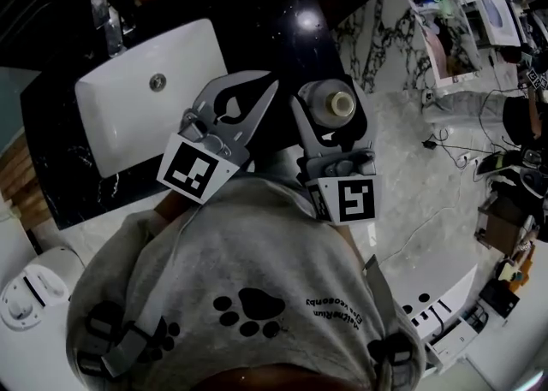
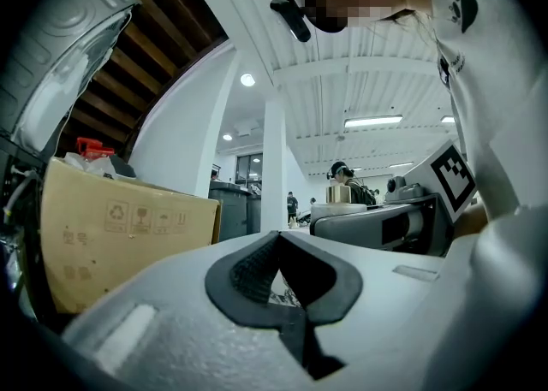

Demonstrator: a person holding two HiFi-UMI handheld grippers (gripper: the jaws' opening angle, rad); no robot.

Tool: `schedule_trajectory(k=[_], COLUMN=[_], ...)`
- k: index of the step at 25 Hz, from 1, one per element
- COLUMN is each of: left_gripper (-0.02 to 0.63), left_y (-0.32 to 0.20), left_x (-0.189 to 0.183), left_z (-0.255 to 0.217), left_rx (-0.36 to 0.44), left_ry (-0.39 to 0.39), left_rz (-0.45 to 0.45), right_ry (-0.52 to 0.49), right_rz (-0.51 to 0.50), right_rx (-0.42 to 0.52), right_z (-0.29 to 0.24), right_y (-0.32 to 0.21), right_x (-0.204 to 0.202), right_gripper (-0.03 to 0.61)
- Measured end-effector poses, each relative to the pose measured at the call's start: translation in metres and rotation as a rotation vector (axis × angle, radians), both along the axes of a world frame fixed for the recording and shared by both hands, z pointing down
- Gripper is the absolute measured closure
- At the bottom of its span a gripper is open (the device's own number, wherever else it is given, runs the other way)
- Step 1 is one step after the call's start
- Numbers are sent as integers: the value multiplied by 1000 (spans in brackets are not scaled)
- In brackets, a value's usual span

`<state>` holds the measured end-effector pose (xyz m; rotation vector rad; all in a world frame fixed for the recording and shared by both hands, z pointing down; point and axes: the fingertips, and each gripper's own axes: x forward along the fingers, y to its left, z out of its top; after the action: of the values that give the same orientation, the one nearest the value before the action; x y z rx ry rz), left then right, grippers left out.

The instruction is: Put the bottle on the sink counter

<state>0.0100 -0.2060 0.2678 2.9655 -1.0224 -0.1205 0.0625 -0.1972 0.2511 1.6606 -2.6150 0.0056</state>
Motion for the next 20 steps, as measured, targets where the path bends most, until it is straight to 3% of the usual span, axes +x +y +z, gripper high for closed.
schedule_trajectory(k=[7,20], left_gripper=[611,611], left_y=[-16,-68], left_x=[0,10], left_z=[4,4], left_rx=[7,12], left_ry=[-19,-41], left_rz=[-40,-194], right_ry=[44,20], right_rz=[-93,-263], right_rx=[30,35], right_z=[9,16], right_y=[-27,-97], right_x=[-5,1], right_gripper=[242,242])
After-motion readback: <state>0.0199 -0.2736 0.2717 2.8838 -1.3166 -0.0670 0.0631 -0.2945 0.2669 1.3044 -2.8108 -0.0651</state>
